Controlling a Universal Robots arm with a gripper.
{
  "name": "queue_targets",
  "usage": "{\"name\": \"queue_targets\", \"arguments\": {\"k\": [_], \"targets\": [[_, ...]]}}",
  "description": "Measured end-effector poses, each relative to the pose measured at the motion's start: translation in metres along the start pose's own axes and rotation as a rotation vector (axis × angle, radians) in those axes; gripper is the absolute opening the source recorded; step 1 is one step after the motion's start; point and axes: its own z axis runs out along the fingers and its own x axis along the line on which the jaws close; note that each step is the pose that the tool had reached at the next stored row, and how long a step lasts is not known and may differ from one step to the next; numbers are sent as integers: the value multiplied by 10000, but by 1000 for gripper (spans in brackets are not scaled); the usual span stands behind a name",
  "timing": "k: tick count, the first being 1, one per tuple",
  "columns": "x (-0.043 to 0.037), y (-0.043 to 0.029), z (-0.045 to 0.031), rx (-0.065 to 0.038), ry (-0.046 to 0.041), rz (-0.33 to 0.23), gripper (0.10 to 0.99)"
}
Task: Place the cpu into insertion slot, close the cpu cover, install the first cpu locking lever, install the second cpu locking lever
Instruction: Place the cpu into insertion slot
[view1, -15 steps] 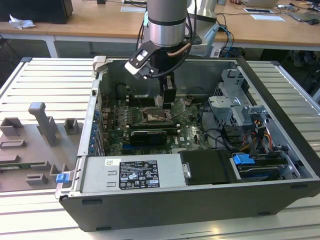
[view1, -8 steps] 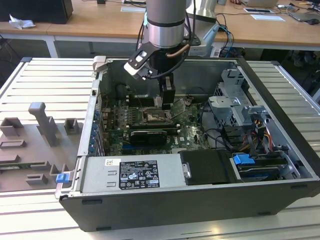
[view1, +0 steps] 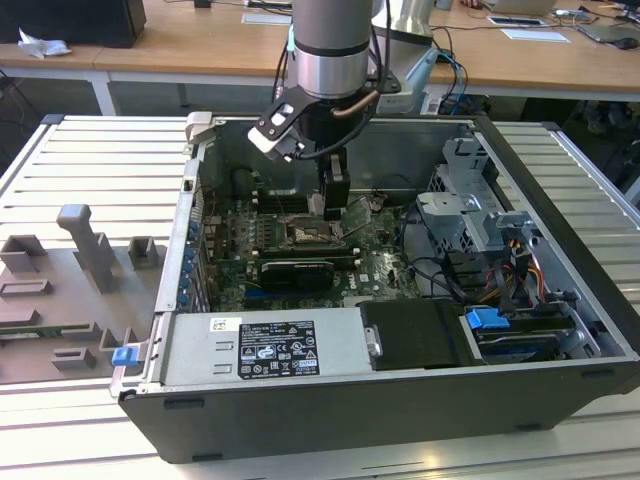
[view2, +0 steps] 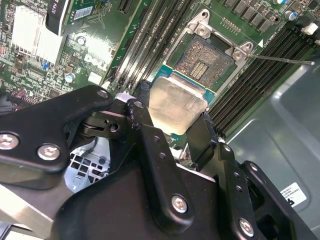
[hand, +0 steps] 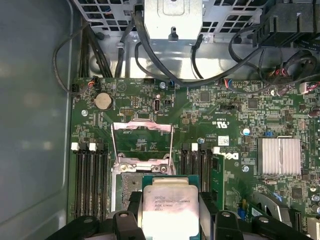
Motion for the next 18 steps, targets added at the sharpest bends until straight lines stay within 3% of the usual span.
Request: {"name": "queue_targets", "arguments": {"k": [12, 13, 18], "targets": [[10, -5, 41, -1, 2, 4, 537], [55, -6, 61, -1, 0, 4, 537], [80, -74, 144, -2, -4, 66, 537]]}}
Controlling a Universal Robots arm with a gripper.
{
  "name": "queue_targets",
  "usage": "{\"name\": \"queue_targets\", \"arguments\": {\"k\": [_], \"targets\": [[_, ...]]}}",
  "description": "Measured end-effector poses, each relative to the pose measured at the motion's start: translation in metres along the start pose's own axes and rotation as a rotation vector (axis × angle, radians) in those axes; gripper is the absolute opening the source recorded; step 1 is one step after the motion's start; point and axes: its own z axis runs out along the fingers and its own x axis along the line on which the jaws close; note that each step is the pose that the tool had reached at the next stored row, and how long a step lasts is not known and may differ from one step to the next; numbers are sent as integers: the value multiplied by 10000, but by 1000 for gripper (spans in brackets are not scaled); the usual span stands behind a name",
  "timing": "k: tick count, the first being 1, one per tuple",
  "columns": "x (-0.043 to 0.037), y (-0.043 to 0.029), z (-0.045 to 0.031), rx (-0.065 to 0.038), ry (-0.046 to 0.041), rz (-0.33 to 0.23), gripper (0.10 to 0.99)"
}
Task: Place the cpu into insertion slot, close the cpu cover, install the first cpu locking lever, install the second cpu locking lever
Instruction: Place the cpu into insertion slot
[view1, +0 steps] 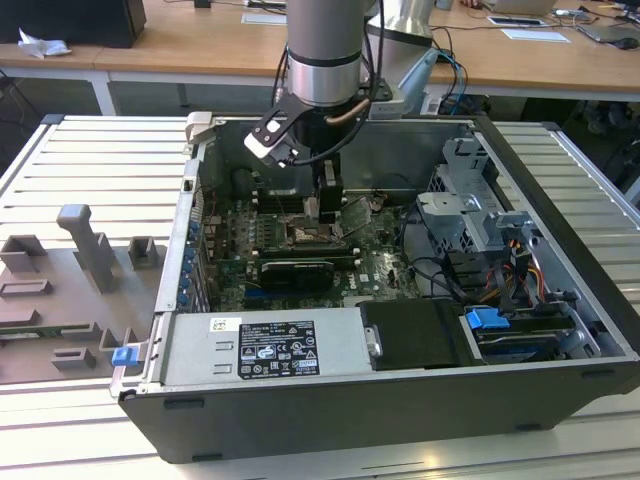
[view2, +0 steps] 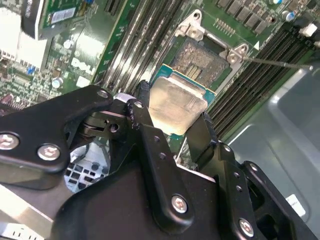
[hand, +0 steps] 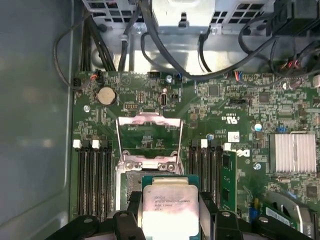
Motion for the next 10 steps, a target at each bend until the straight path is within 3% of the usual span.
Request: {"name": "queue_targets", "arguments": {"k": [2, 10], "targets": [[0, -25, 69, 1, 2, 0, 537], [1, -39, 207, 0, 7, 1, 537]]}}
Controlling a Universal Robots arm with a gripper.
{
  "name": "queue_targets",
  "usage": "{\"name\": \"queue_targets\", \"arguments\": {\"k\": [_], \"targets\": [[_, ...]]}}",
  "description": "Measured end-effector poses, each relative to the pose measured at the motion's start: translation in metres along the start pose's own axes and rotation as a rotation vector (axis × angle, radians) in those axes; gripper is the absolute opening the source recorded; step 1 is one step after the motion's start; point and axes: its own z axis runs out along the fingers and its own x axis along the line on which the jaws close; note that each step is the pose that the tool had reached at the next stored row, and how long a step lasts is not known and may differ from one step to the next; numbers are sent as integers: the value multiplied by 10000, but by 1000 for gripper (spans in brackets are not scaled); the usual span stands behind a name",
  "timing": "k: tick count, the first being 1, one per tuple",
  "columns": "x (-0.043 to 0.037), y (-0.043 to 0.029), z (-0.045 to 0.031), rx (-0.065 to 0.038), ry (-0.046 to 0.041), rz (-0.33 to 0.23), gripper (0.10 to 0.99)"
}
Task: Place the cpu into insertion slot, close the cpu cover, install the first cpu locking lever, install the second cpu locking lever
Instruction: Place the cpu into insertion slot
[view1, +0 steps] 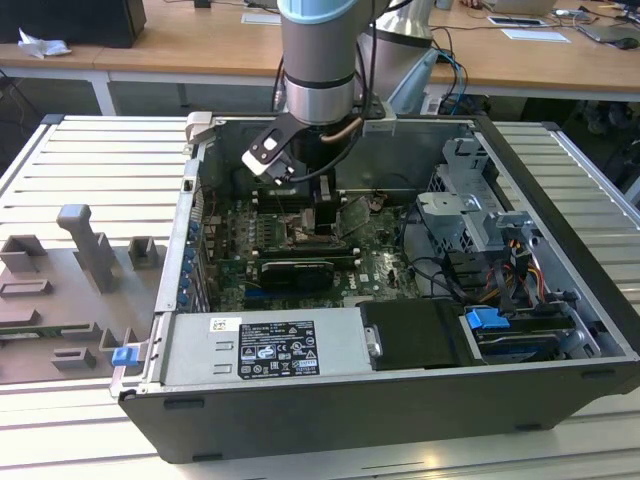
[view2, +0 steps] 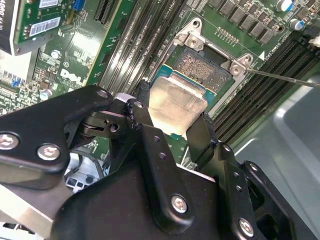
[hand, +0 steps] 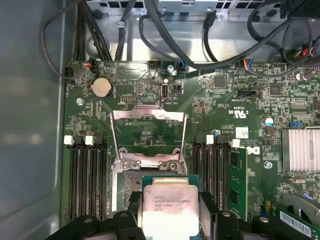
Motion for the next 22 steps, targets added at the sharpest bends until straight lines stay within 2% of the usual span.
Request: {"name": "queue_targets", "arguments": {"k": [8, 22], "targets": [[-1, -9, 59, 0, 0, 2, 537], [-1, -100, 103, -6, 4, 0, 537]]}}
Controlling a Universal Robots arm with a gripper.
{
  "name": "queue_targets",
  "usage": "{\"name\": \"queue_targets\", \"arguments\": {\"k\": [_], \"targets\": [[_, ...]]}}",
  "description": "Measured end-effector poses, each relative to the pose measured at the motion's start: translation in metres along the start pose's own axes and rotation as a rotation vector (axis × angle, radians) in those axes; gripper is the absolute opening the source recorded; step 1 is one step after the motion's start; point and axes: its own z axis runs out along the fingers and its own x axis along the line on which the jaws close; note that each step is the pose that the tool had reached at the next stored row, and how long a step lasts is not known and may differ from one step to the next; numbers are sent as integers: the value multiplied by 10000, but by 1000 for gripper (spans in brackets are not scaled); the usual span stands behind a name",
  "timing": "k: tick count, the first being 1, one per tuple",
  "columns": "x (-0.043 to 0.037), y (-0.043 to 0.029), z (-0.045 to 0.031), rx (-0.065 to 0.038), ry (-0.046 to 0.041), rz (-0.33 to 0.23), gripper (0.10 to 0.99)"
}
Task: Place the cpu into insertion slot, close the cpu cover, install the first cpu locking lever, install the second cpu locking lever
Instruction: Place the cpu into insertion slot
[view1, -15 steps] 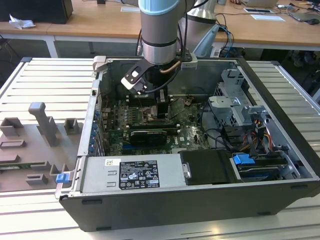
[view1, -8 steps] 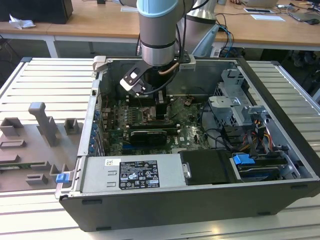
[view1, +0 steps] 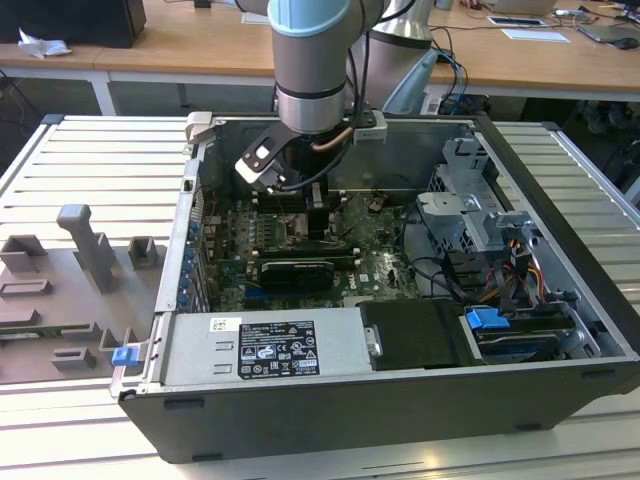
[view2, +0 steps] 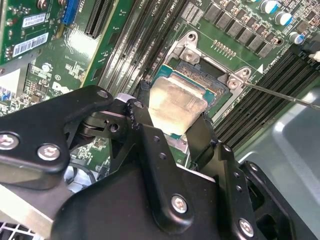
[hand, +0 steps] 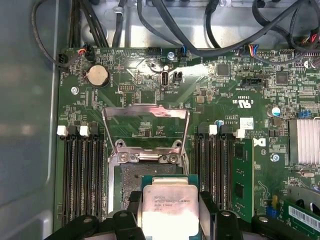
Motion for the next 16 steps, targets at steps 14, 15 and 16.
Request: {"name": "queue_targets", "arguments": {"k": [14, 15, 16], "targets": [[1, -23, 18, -9, 5, 0, 537], [4, -25, 24, -8, 5, 1, 537], [10, -25, 28, -7, 4, 3, 537]]}}
